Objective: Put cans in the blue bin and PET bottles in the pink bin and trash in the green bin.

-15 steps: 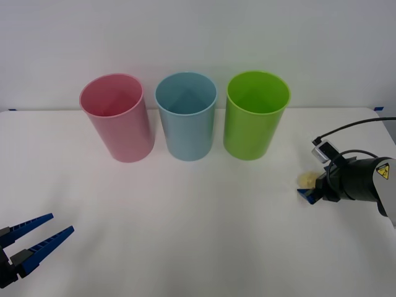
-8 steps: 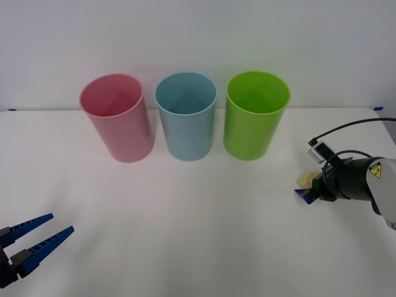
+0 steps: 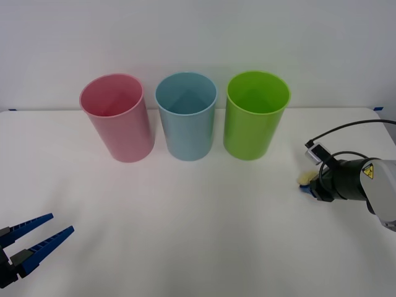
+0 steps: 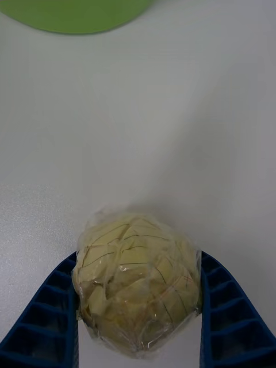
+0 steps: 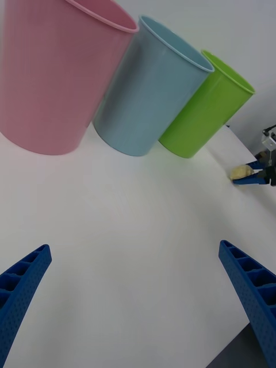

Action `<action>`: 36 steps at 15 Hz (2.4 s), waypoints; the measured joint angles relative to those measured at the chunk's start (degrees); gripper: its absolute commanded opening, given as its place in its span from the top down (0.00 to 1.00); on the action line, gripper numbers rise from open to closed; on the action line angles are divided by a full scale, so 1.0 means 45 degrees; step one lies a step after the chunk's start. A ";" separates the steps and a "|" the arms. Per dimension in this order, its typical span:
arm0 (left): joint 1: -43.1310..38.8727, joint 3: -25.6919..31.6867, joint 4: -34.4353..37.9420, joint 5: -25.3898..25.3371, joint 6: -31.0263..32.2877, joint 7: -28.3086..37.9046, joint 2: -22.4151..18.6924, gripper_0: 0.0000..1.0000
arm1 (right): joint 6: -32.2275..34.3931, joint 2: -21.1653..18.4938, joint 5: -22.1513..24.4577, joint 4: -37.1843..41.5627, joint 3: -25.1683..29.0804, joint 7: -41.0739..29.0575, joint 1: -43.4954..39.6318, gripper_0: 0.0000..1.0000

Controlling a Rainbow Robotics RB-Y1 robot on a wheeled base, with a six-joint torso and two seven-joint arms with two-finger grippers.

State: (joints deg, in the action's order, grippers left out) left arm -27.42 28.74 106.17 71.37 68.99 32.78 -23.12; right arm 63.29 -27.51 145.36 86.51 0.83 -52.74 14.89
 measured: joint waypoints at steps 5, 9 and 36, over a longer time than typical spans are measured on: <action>0.0000 0.0000 0.0000 0.0000 0.0000 0.0000 0.0000 0.00 | -0.0005 0.0000 -0.0223 -0.0003 -0.0048 0.0026 0.0057 1.00; 0.0000 0.0000 0.0000 0.0000 0.0000 0.0000 0.0000 0.00 | 0.0007 -0.0021 -0.0716 0.0432 -0.0037 0.0111 0.0007 1.00; 0.0000 0.0000 0.0000 0.0001 0.0000 0.0000 0.0000 0.00 | 0.4615 -0.1975 -0.8489 1.0348 0.5952 -0.4299 -0.1797 1.00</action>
State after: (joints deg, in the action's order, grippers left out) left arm -27.42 28.74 106.17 71.37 68.99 32.78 -23.12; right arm 84.06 -36.40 107.15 133.08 27.61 -72.09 6.80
